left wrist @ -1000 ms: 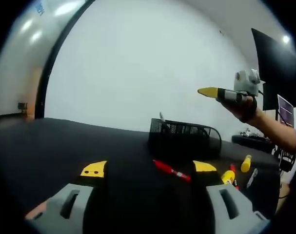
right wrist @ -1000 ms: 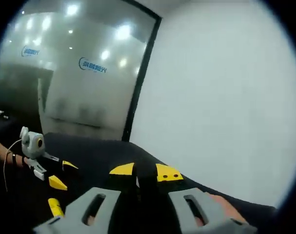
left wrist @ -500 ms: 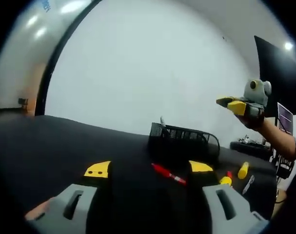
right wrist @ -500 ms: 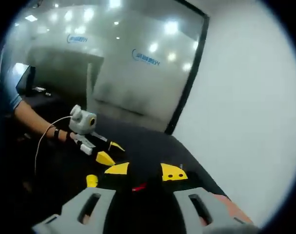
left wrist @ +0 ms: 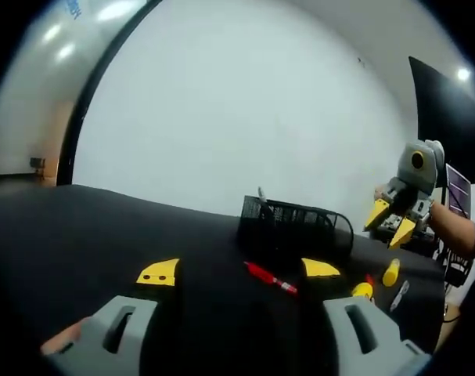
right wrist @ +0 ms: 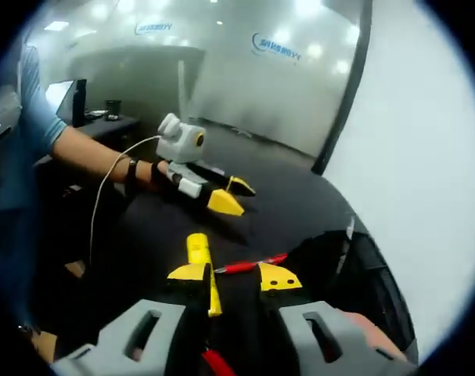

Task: Pick up pens and glue sticks and place them into the holder.

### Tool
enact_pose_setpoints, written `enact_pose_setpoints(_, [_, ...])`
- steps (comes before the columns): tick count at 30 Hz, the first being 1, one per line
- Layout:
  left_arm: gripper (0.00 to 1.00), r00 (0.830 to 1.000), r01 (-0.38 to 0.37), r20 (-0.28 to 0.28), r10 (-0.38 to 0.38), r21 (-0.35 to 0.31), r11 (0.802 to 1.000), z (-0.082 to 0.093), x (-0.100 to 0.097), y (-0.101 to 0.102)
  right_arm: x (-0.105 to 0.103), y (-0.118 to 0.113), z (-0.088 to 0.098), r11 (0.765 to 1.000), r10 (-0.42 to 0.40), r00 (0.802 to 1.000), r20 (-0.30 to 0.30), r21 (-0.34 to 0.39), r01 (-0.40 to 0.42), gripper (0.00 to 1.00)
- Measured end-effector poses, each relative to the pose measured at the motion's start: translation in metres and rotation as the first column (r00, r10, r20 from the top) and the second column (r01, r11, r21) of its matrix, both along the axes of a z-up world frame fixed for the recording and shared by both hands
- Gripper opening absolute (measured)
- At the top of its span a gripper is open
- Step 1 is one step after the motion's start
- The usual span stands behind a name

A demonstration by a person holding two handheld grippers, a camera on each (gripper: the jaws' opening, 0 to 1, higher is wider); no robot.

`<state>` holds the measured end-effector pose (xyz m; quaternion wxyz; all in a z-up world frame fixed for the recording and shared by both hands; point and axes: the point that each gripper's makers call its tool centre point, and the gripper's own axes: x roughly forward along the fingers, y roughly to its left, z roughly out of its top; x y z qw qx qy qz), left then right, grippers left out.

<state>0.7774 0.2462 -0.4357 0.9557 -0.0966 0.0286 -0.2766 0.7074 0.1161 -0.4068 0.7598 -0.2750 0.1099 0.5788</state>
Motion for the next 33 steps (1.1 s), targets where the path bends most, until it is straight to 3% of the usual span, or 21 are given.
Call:
enact_pose_setpoints(3, [0.58, 1.000, 0.000, 0.001, 0.000, -0.005, 1.000, 0.001, 0.000, 0.000, -0.009, -0.001, -0.016, 0.998, 0.029, 0.998, -0.063, -0.062, -0.033, 0.21])
enact_pose_setpoints(12, [0.57, 1.000, 0.000, -0.001, 0.000, -0.001, 1.000, 0.000, -0.004, -0.001, -0.008, -0.003, -0.044, 0.988, 0.026, 0.995, -0.093, -0.151, -0.040, 0.21])
enact_pose_setpoints(33, [0.56, 1.000, 0.002, -0.005, -0.002, 0.009, 1.000, -0.003, -0.006, -0.004, 0.000, -0.005, -0.071, 0.981, 0.005, 0.990, -0.142, -0.189, -0.032, 0.20])
